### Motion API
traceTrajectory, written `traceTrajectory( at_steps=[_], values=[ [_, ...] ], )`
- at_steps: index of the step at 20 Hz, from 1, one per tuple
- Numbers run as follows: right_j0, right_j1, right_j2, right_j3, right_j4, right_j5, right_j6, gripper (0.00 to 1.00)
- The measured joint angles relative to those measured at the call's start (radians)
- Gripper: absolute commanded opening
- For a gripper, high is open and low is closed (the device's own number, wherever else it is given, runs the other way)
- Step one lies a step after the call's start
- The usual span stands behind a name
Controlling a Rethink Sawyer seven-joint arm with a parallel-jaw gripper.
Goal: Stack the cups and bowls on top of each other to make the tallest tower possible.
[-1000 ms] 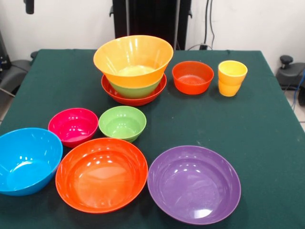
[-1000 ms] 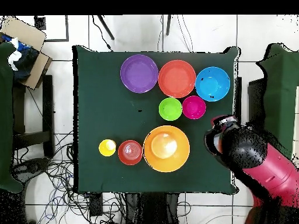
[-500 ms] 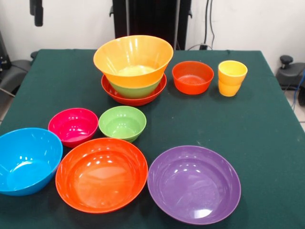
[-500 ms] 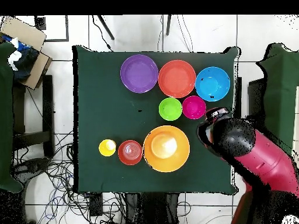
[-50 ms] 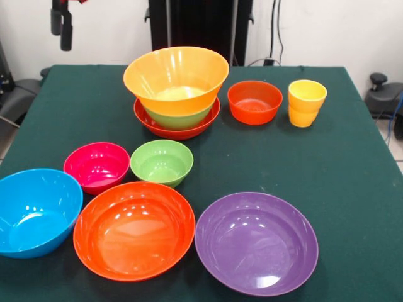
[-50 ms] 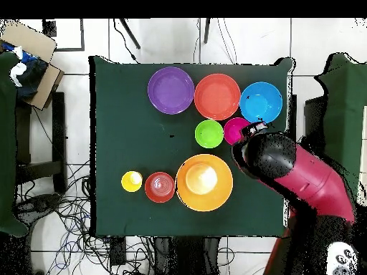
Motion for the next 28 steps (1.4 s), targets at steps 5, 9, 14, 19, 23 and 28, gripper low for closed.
traceTrajectory(
  at_steps=[5,9,14,19,23,28],
  values=[
    [0.036,0.04,-0.017,-0.044,0.012,0.0,0.0,1.0],
    [0.064,0.079,-0.038,-0.082,0.034,0.0,0.001,1.0],
    [0.11,0.141,-0.08,-0.149,0.077,0.0,0.006,1.0],
    [0.143,0.186,-0.117,-0.208,0.123,0.009,0.029,1.0],
    [0.16,0.213,-0.138,-0.251,0.157,0.028,0.051,1.0],
    [0.183,0.252,-0.173,-0.316,0.206,0.074,0.102,1.0]
  ],
)
